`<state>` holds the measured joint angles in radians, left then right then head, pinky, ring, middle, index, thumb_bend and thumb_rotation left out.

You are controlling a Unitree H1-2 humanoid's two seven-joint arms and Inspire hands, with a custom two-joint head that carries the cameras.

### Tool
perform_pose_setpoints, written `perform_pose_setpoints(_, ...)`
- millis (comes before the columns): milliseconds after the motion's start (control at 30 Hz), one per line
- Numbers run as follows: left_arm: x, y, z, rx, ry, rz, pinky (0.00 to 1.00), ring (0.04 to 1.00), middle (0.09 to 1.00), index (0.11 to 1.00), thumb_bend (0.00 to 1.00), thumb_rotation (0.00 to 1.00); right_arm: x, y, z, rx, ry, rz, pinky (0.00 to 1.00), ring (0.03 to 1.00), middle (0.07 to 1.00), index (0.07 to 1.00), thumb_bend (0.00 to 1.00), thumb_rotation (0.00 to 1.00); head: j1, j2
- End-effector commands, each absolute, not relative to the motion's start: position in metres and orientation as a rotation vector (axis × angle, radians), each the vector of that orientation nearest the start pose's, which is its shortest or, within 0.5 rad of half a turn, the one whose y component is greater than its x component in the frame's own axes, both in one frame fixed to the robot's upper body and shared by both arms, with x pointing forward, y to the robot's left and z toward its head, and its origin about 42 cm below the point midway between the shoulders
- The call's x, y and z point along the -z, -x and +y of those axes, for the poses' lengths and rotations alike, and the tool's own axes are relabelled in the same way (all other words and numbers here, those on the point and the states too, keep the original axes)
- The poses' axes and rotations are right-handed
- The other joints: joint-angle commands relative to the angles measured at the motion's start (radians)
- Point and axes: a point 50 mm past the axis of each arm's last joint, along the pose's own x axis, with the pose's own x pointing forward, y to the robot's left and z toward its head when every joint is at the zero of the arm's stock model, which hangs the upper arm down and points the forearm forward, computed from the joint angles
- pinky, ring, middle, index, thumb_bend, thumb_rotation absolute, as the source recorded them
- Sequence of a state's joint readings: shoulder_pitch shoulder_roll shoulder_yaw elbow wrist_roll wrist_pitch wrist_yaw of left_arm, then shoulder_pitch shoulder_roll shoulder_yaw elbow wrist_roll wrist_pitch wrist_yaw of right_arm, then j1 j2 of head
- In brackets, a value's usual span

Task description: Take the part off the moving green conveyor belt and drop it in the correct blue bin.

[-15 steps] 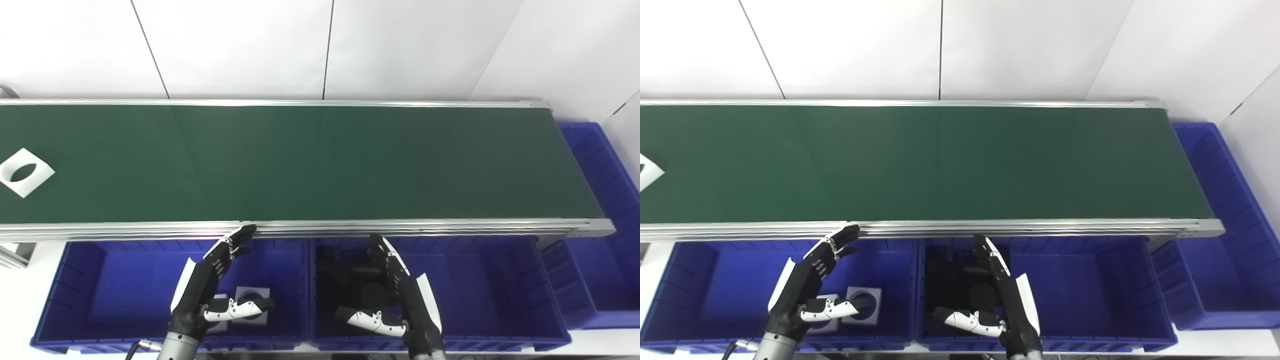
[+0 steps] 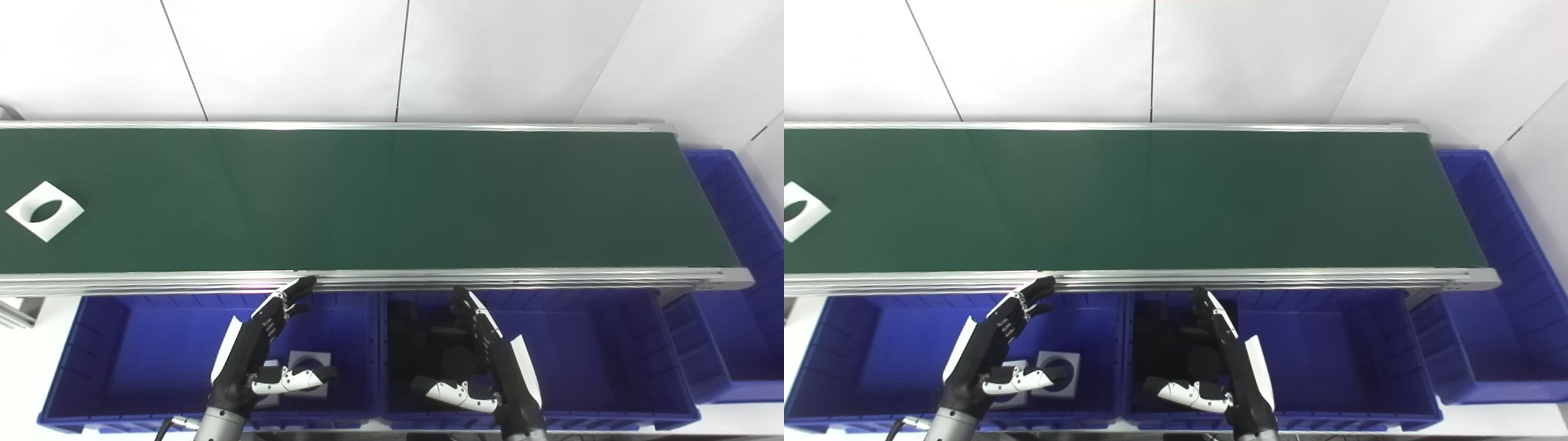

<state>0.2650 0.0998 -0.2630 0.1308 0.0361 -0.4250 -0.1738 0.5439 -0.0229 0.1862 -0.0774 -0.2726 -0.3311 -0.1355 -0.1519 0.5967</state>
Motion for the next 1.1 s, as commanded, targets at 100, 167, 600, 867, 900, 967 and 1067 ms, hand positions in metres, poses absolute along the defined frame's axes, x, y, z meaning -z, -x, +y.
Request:
perform_pose_setpoints(100, -0.032, -0.171, 0.167, 0.405, -0.083, -0.085, 0.79, 0.86, 0.861, 0.8, 0.92, 0.23, -0.046, -0.085, -0.203, -0.018, 0.217, 0.033, 0.83, 0.885, 0.912, 0.948, 0.82, 0.29, 0.121, -0.036)
perform_pose_setpoints(167, -0.031, -0.17, 0.163, 0.407, -0.087, -0.082, 0.76, 0.843, 0.847, 0.786, 0.93, 0.23, -0.043, -0.084, -0.207, -0.013, 0.195, 0.04, 0.84, 0.899, 0.916, 0.951, 0.83, 0.3, 0.177, -0.054)
perform_pose_setpoints(600, -0.027, -0.172, 0.147, 0.401, -0.115, -0.086, 0.72, 0.798, 0.811, 0.759, 0.99, 0.23, -0.042, -0.084, -0.221, -0.01, 0.177, 0.06, 1.0, 0.972, 0.961, 1.0, 0.74, 0.21, 0.277, -0.096)
perform_pose_setpoints(867, -0.028, -0.172, 0.144, 0.4, -0.113, -0.095, 0.71, 0.786, 0.807, 0.758, 1.0, 0.23, -0.041, -0.085, -0.223, -0.009, 0.164, 0.055, 1.0, 0.983, 0.968, 1.0, 0.71, 0.16, 0.301, -0.102)
perform_pose_setpoints(900, -0.029, -0.172, 0.144, 0.402, -0.114, -0.098, 0.71, 0.786, 0.808, 0.76, 0.99, 0.23, -0.041, -0.085, -0.224, -0.008, 0.164, 0.056, 1.0, 0.986, 0.966, 1.0, 0.71, 0.16, 0.303, -0.102)
perform_pose_setpoints(967, -0.031, -0.173, 0.144, 0.399, -0.107, -0.106, 0.7, 0.782, 0.806, 0.762, 0.99, 0.22, -0.04, -0.085, -0.224, -0.006, 0.162, 0.054, 1.0, 0.989, 0.965, 1.0, 0.7, 0.15, 0.304, -0.1)
perform_pose_setpoints(1067, -0.037, -0.175, 0.147, 0.394, -0.092, -0.126, 0.69, 0.777, 0.808, 0.765, 1.0, 0.22, -0.04, -0.087, -0.224, -0.01, 0.166, 0.048, 1.0, 0.997, 0.965, 1.0, 0.7, 0.14, 0.303, -0.098)
